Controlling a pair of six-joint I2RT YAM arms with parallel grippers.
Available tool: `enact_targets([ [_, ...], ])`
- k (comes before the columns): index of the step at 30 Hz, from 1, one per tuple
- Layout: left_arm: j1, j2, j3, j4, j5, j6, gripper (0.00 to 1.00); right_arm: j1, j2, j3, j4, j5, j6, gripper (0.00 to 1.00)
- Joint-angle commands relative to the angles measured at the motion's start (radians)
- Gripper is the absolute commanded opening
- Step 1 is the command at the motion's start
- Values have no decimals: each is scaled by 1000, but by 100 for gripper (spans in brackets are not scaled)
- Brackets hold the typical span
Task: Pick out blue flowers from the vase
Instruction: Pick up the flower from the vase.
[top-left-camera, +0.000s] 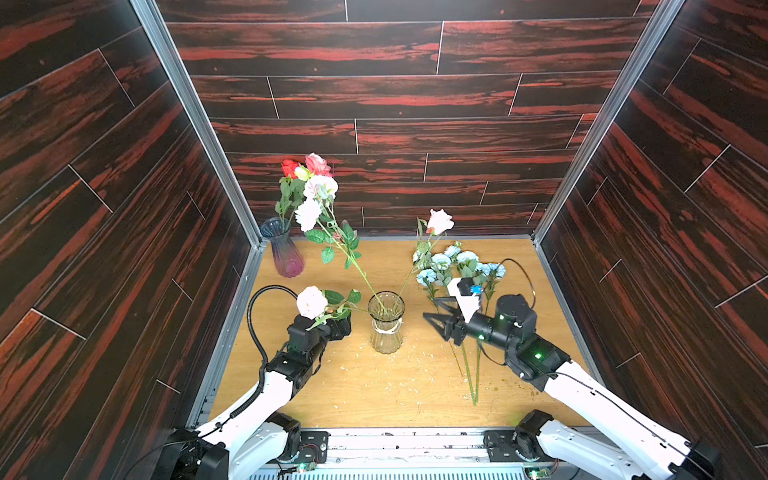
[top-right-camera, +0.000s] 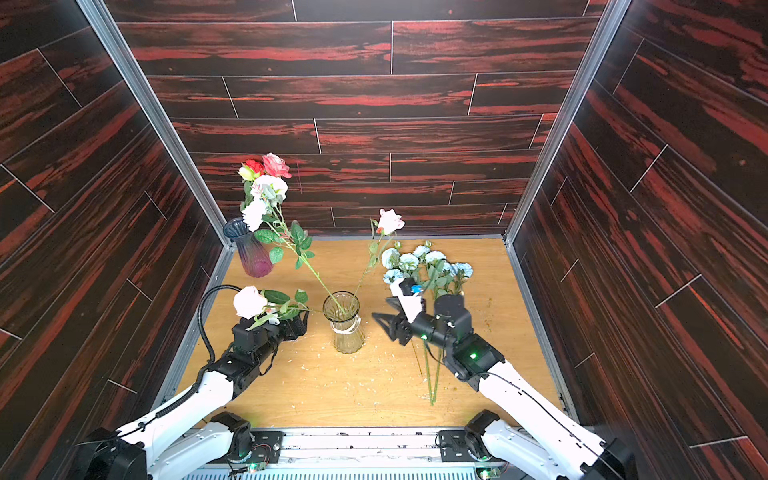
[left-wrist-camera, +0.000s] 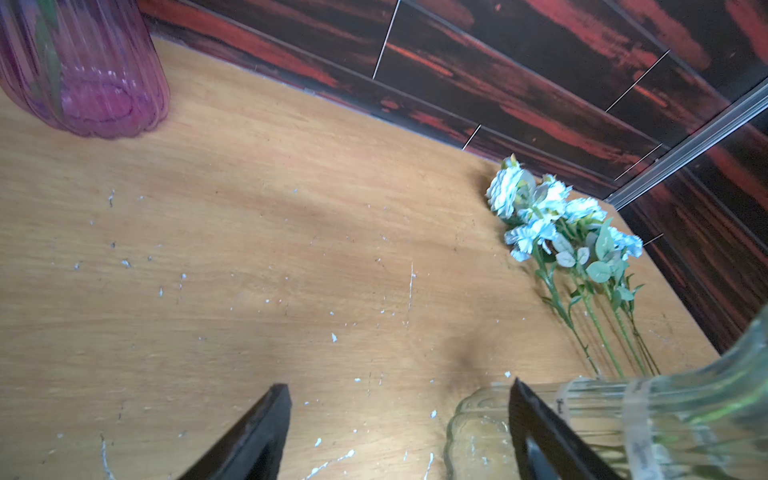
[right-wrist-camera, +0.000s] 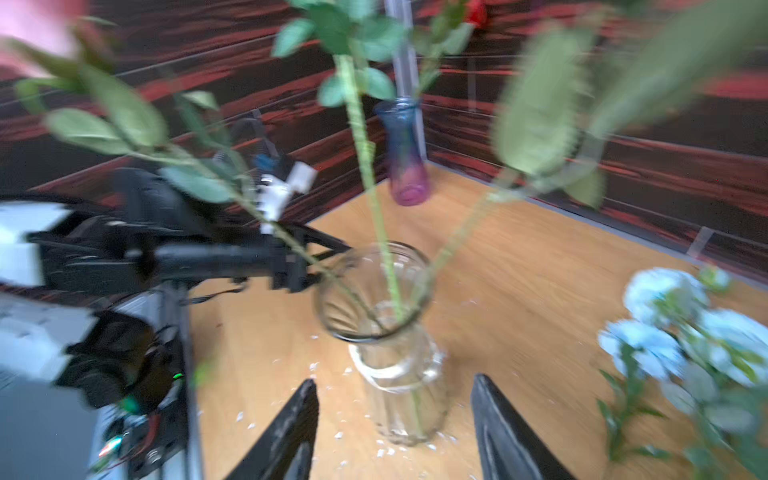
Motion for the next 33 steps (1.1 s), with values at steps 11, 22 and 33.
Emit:
enact_targets([
  [11,-3,-41,-25,34,-9,-1,84,237,339,310,-156,169,-64,46],
  [22,-3,-115,-16,76,35,15,84,237,432,389,-101,172,-30,47],
  [33,-2,-113,142,70,222,41,81,235,348,251,-19,185,-21,47],
])
